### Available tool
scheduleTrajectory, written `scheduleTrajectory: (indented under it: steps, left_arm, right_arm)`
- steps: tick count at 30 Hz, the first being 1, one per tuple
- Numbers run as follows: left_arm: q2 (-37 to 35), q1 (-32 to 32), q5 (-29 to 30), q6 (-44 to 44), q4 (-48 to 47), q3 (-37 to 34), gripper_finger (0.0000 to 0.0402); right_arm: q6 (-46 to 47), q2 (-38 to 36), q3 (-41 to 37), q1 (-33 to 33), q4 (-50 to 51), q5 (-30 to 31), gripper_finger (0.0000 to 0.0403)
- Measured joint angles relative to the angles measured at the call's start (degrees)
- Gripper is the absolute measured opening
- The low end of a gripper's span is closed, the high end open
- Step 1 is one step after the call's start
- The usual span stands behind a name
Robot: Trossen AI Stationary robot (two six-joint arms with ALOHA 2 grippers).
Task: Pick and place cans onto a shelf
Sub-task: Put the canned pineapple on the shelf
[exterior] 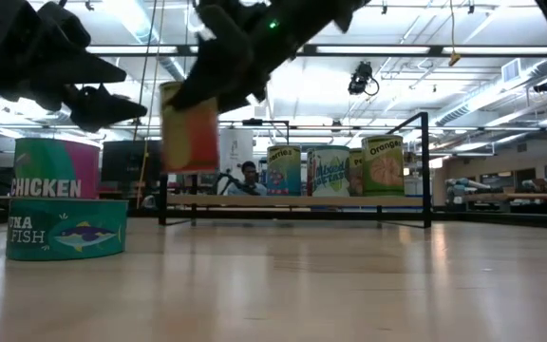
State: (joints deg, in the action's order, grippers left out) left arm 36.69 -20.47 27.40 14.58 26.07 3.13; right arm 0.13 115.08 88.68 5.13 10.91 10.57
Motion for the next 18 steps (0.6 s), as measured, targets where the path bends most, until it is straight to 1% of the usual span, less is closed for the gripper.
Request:
scheduleTrajectory:
  steps: [4, 7, 10, 16, 18]
  left_arm:
    - [0.0, 0.0, 0.0, -0.3, 0.37, 0.0, 0.0393]
    - [0.0, 0.05, 0.0, -0.47, 0.38, 0.0, 0.0393]
    - [0.0, 0.04, 0.0, -2.05, 1.15, 0.0, 0.0393]
    - [0.0, 0.04, 0.0, -3.86, 2.37, 0.0, 0.0393]
    - [0.0, 0.04, 0.0, -3.88, 2.57, 0.0, 0.0393]
  right_arm:
    - [-1.98, -4.43, 0.0, -1.84, 6.01, 4.72, 0.0325]
    - [-2.28, -6.96, -1.1, -3.97, 9.02, 5.44, 0.0326]
    - [-2.59, -10.03, -6.23, -6.33, 6.37, 5.19, 0.0326]
    - [-1.95, -16.22, -20.38, -11.16, -4.15, 4.44, 0.0326]
    - [-1.86, -17.48, -23.24, -12.83, -5.26, 3.77, 0.0326]
